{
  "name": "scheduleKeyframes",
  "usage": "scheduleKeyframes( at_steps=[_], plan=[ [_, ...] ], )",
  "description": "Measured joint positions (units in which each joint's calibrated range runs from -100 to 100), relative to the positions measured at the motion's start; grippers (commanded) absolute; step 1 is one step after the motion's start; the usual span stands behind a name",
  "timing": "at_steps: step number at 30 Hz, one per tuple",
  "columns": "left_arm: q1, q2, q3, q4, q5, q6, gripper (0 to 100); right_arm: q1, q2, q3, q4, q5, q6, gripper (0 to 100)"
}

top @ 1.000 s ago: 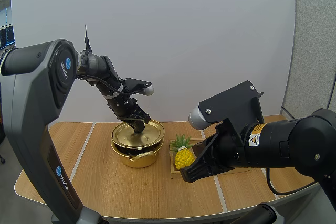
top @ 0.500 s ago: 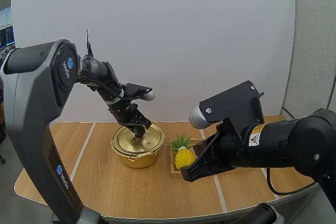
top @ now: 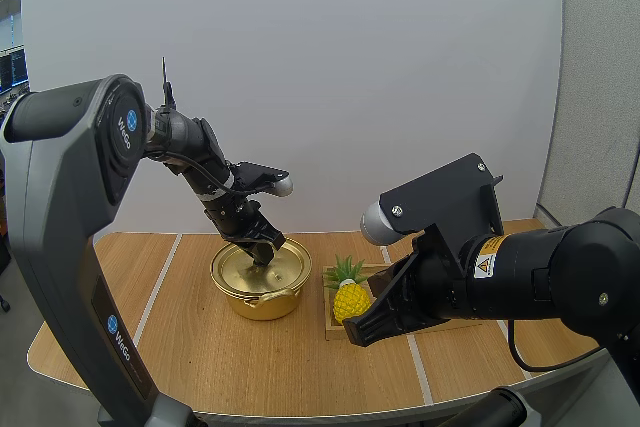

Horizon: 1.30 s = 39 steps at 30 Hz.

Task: Open the pot, put the grape inside, and close it

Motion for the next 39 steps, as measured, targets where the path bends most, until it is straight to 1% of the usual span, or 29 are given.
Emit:
scheduleKeyframes(
  at_steps=[4, 5, 6, 7, 9, 11, 12, 17, 23, 33, 39],
  plan=[
    [0.0, 0.0, 0.0, 0.09, 0.0, 0.0, 1, 0.0, 0.0, 0.0, 0.0, 0.0, 0.0, 0],
    [0.0, 0.0, 0.0, 0.09, 0.0, 0.0, 4, 0.0, 0.0, 0.0, 0.0, 0.0, 0.0, 0],
    [0.0, -0.1, 0.0, 0.09, 0.0, 0.0, 11, 0.0, 0.0, 0.0, 0.0, 0.0, 0.0, 0],
    [0.0, -0.1, 0.0, 0.09, 0.17, 0.0, 21, 0.0, 0.0, 0.0, 0.0, 0.0, 0.0, 0],
    [0.0, -0.1, 0.11, 0.09, 0.35, 0.0, 49, 0.0, 0.0, 0.0, 0.0, 0.0, 0.0, 0],
    [0.0, -0.39, 0.11, 0.46, 2.13, 0.0, 94, 0.0, 0.0, 0.0, 0.0, 0.0, 0.0, 0],
    [0.0, -0.56, 0.4, 1.04, 4.21, 0.11, 100, 0.0, 0.0, 0.0, 0.0, 0.0, 0.0, 0],
    [0.0, -3.7, 0.94, 1.52, 7.81, 0.11, 100, 0.0, 0.0, 0.0, 0.0, 0.0, 0.0, 0],
    [0.0, -11.4, -0.56, 1.73, 10.21, -0.38, 100, 0.0, 0.0, 0.0, 0.0, 0.0, 0.0, 0],
    [0.0, -33.31, -1.99, 1.73, 19.55, -2.38, 100, 0.0, 0.0, 0.0, 0.0, 0.0, 0.0, 0],
    [0.0, -46.54, -2.13, 1.86, 20.66, -3.79, 100, 0.0, 0.0, 0.0, 0.0, 0.0, 0.0, 0]
  ],
)
